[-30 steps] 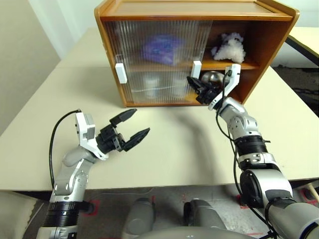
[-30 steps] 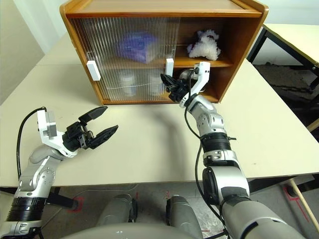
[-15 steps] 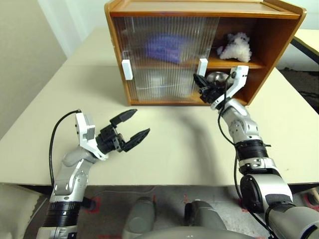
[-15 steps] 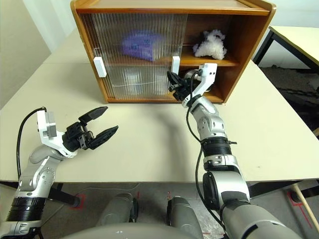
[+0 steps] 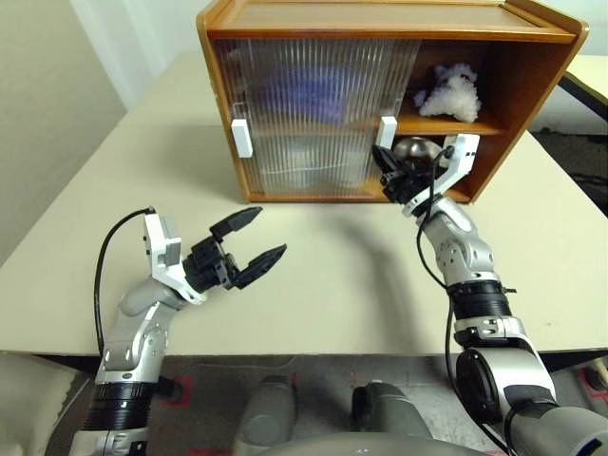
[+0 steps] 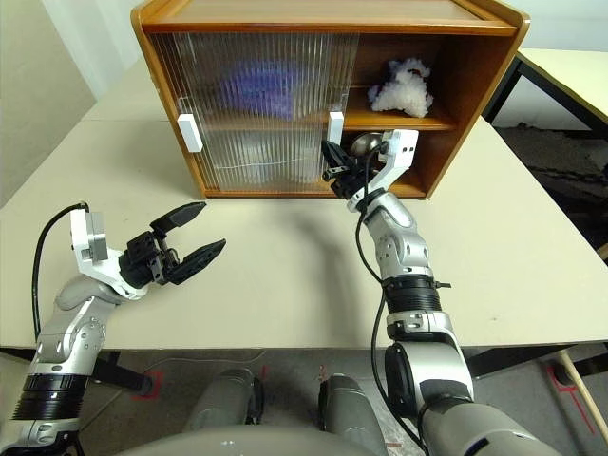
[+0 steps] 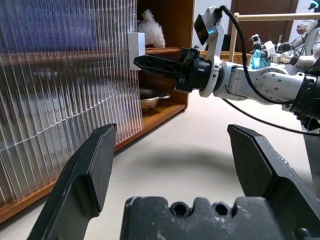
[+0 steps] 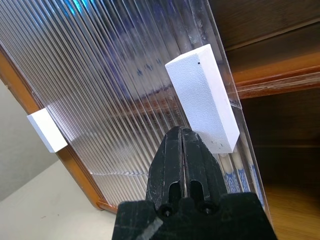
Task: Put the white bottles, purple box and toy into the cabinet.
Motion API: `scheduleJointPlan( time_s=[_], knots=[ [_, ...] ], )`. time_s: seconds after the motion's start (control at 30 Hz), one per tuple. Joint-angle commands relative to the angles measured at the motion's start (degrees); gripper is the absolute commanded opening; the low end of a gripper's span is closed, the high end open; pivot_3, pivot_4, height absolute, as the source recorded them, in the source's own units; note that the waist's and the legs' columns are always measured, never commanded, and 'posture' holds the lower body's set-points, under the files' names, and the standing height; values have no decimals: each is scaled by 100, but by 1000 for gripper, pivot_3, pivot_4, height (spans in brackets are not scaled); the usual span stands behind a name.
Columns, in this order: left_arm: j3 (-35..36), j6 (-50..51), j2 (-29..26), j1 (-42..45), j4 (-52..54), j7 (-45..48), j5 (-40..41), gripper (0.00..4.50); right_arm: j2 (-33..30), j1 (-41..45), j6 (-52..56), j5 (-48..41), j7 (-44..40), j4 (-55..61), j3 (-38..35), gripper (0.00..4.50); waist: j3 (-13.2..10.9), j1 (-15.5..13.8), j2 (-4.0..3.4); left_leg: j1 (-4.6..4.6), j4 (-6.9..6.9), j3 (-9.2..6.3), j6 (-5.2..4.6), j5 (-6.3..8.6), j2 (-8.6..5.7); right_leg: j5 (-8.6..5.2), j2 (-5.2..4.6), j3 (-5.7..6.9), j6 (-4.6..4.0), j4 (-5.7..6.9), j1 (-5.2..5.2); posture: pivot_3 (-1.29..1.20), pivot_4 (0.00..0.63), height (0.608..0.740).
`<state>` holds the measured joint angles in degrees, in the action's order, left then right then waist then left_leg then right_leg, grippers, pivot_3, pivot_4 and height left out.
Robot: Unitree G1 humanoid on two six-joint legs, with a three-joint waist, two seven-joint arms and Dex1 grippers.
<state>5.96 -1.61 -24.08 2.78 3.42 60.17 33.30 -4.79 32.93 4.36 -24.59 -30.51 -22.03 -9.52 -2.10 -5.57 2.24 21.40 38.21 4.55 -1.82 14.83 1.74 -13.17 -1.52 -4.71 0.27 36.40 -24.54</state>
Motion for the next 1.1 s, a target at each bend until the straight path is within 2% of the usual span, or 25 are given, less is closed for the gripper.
scheduleJointPlan(
  time_s=[0.03, 0.33, 1.1],
  knots=[
    [-8, -21, -33, 11, -99, 35, -81, 4500, 140, 50, -3, -84, 63, 358, 48, 29, 0, 16, 0, -1, -1, 0, 0, 0, 1, -2, 1, 0, -2, 0, 0, 218, 0, 740],
    [5, -25, -21, -14, -77, 7, -79, 4500, 450, 205, -59, 21, 241, 295, 155, 29, 1, 127, 2, -5, -9, -3, 1, 1, 6, -10, 8, 0, -6, 2, 0, 222, 0, 740],
    [-38, 50, -16, 145, -140, 38, -53, 4500, 9, -113, -785, 450, 982, 448, -117, 29, 3, 157, 4, -6, -11, -1, 2, 1, 2, -14, 2, -2, -7, 2, 1, 187, 0, 740]
  ],
)
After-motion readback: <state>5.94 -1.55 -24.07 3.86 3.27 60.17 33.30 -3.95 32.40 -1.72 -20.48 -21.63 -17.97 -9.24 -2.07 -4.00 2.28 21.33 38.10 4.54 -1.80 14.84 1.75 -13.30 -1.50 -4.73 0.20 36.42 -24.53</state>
